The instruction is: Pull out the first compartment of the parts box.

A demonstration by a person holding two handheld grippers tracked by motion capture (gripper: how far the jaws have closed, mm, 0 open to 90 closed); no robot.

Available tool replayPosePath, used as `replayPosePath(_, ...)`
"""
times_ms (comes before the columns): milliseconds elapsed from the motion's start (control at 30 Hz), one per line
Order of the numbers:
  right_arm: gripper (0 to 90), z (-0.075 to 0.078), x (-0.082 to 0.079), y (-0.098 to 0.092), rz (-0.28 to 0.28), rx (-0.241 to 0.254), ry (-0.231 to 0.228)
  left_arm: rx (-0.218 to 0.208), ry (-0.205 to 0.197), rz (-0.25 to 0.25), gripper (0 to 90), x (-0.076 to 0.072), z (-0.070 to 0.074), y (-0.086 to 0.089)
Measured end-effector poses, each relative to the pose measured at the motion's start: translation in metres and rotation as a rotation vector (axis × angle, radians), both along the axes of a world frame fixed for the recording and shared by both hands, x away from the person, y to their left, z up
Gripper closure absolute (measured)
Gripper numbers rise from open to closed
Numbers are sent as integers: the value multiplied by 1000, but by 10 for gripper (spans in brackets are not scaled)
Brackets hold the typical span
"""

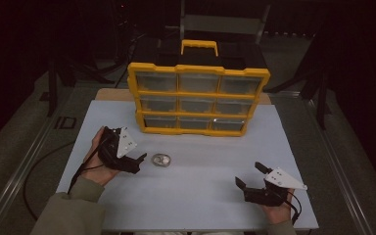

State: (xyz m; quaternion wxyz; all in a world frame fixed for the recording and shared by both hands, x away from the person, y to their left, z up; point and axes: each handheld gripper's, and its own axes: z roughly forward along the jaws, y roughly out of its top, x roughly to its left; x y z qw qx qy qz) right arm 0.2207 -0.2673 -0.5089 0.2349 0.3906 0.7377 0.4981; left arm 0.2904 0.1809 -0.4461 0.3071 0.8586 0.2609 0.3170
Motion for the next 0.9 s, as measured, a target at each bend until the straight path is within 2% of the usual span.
replayPosePath(367, 96, 0, 0, 0, 2, -3, -2, 31, -3, -9, 3, 5, -2, -7)
replayPosePath(900, 97, 0, 0, 1, 5, -6, 0, 116, -32, -54, 3, 12, -4, -30)
